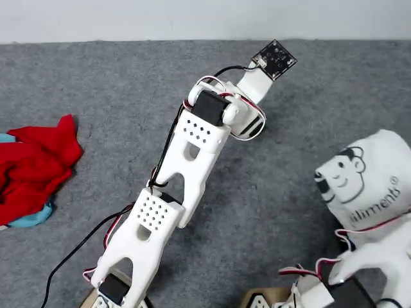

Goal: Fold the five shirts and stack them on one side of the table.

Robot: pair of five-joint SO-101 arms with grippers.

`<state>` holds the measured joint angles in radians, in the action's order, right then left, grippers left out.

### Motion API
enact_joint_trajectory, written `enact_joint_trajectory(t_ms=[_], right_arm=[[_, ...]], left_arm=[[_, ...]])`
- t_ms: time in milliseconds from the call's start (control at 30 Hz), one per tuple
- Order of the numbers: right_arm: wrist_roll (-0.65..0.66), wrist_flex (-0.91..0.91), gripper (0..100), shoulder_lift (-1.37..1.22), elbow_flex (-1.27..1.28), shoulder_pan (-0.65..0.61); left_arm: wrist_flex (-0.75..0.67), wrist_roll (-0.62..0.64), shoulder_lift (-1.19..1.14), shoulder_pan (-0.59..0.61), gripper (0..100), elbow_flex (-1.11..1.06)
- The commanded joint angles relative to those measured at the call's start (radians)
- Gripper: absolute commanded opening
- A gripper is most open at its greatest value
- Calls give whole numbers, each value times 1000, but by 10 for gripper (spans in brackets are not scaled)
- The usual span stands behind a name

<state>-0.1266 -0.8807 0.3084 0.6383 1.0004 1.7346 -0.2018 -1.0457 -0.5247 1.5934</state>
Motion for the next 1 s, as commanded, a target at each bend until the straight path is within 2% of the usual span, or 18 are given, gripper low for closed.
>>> enact_joint_trajectory(t_ms=[0,100,200,300,500,600,733,867,967], right_arm=[[-11,-1,15,-1,-5,61],[12,-10,23,1,-5,68],[140,-67,111,1,-18,51],[152,-199,174,1,-74,47],[261,-432,187,2,-288,45],[310,-559,184,2,-397,45],[365,-685,184,2,-485,47],[373,-740,184,4,-506,48],[373,-746,184,4,-505,47]], left_arm=[[20,3,69,-12,229,2],[20,3,69,-12,229,2],[20,8,69,-9,231,2],[21,5,69,-6,232,2],[23,-78,83,-6,271,2],[23,-78,141,23,285,2],[21,-75,307,153,284,2],[21,-60,433,373,283,-19],[21,12,471,554,283,-134]])
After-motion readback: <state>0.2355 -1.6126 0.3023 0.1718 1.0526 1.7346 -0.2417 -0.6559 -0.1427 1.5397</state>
